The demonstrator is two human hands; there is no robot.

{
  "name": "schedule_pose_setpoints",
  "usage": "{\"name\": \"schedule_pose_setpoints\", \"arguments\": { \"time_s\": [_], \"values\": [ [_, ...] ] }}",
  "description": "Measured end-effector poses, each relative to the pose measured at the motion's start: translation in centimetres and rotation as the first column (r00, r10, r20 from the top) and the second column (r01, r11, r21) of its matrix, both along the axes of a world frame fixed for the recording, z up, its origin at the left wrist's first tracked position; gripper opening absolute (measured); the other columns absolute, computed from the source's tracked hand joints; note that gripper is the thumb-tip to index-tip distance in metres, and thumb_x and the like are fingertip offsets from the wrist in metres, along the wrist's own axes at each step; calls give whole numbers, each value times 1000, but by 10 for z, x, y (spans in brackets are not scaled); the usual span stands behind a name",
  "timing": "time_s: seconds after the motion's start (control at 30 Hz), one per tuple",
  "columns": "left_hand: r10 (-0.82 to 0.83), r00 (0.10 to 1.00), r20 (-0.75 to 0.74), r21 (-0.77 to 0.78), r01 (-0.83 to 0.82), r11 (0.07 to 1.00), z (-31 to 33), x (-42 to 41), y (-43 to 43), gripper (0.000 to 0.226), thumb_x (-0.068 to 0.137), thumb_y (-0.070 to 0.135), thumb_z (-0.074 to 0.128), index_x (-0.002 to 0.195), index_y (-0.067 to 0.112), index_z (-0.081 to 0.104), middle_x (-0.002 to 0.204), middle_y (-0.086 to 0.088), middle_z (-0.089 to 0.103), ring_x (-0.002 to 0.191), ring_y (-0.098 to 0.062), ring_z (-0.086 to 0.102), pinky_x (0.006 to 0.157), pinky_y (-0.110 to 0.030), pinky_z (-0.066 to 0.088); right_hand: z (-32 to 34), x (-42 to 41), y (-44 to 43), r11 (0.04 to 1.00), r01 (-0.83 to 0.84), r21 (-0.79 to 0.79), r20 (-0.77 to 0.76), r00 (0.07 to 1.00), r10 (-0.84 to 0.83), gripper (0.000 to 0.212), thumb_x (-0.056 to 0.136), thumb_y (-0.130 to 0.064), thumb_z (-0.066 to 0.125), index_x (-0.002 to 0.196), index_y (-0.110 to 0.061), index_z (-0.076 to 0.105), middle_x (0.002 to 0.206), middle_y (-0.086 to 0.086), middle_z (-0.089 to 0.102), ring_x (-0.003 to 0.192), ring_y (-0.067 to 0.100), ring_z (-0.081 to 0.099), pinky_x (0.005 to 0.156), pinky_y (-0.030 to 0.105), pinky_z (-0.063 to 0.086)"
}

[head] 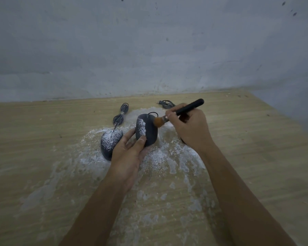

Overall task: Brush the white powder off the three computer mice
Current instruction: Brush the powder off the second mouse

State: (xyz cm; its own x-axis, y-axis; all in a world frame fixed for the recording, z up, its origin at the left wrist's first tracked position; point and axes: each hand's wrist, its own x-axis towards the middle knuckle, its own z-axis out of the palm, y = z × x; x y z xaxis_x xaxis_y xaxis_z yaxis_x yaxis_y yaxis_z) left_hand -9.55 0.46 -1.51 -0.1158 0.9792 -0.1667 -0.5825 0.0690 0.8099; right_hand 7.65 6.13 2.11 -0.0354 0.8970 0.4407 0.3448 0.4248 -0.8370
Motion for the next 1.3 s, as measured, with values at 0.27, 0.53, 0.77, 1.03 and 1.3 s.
{"name": "schedule_pose_setpoints", "arguments": {
  "time_s": [0.27, 0.53, 0.77, 1.03, 1.3],
  "values": [
    [-21, 1000, 4, 11, 21, 1000, -2, 0, 0, 32, 96, -3, 58, 118, 20, 60, 118, -16, 73, 106, -24, 73, 83, -30, 62, 1, 8, -6, 941, -292, -171, 118, 942, 313, 11, 90, -22, 72, 80, -22, 76, 53, -4, 54, 46, 8, 41, 45, 20, 35],
    [-2, 1000, -31, 1, 2, 1000, -3, -1, 1, 33, 94, -1, 62, 113, 26, 62, 117, -12, 74, 106, -21, 73, 82, -27, 61, -3, 2, 3, 994, 92, 59, -61, 994, -89, 14, 95, -26, 69, 85, -34, 72, 48, -16, 54, 42, 11, 40, 39, 31, 31],
    [-3, 996, -88, -1, 2, 1000, -7, -2, 3, 33, 95, 0, 62, 110, 29, 62, 109, -8, 77, 104, -20, 74, 81, -25, 60, -2, -10, 12, 996, 55, 65, 6, 998, -55, 9, 95, -31, 69, 87, -30, 73, 50, 8, 52, 41, 11, 38, 40, 23, 31],
    [-12, 988, -152, -15, 10, 1000, -11, 1, 5, 49, 96, 0, 61, 141, 17, 51, 121, -9, 73, 105, -19, 73, 94, -36, 57, 8, -27, 30, 997, 35, 75, 37, 999, -38, 8, 92, -29, 73, 87, -24, 78, 63, -8, 69, 51, 13, 55, 48, 28, 42],
    [-27, 981, -193, -19, 23, 1000, -16, 5, 5, 52, 95, 3, 63, 143, 18, 49, 123, -6, 72, 109, -18, 72, 96, -37, 56, 6, -26, 38, 997, -74, 4, 112, 991, 73, 10, 92, -30, 72, 90, -23, 78, 71, 9, 73, 56, 26, 58, 51, 39, 45]
  ]
}}
